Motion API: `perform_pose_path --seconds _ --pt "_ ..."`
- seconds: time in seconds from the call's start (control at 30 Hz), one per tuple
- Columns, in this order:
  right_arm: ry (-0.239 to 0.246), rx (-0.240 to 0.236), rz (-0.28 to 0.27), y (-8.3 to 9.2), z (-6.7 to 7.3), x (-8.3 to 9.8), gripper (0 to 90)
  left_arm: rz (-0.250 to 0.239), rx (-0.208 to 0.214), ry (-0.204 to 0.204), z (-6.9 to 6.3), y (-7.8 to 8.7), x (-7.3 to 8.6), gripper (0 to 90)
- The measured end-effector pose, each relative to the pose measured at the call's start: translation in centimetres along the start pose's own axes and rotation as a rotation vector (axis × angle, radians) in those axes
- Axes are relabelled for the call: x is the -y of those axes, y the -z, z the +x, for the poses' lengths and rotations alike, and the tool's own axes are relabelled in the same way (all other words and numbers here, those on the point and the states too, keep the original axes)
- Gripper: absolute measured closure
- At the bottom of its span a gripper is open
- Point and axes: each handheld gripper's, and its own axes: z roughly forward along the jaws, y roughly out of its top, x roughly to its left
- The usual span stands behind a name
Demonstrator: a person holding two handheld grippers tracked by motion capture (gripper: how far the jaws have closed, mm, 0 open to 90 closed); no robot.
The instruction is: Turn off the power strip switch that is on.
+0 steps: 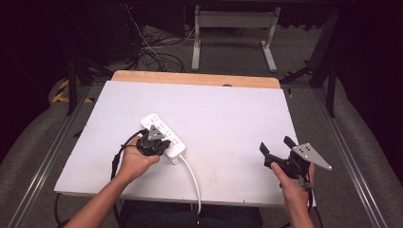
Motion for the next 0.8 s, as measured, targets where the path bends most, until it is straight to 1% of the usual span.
perform_pose_path --seconds 0.23,0.3,0.37,0.53,0.57,0.6,0.63,0.8 --pt "-0.001 -0.006 0.003 -0.15 0.1 0.01 6.2 0.003 -0.002 -0.003 -0.04 0.0 -0.05 90.0" --pt "0.0 -0.004 0.006 -0.15 0.1 0.03 6.1 0.003 0.006 -0.006 0.05 -0.02 -0.08 90.0" --pt "0.001 0.002 0.006 -0.14 0.09 0.01 5.9 0.001 -0.008 -0.014 -0.06 0.02 -0.02 90.0" --pt "0.001 0.001 0.004 -0.16 0.05 0.03 6.0 -0.001 -0.01 -0.018 0.03 0.02 -0.02 90.0" --pt "0.0 0.003 0.003 -0.16 0.05 0.03 6.0 -0.001 -0.006 -0.013 -0.05 0.02 0.0 90.0" --pt "0.0 0.001 0.002 -0.15 0.07 0.0 6.0 -0.002 -0.009 -0.02 -0.08 0.01 0.01 90.0" --pt "0.002 -0.002 0.003 -0.13 0.09 -0.02 6.1 -0.002 -0.023 -0.04 -0.22 0.03 0.02 90.0" --pt "0.001 -0.004 0.006 -0.25 0.11 0.01 6.1 -0.003 -0.023 -0.041 -0.28 0.03 0.03 90.0"
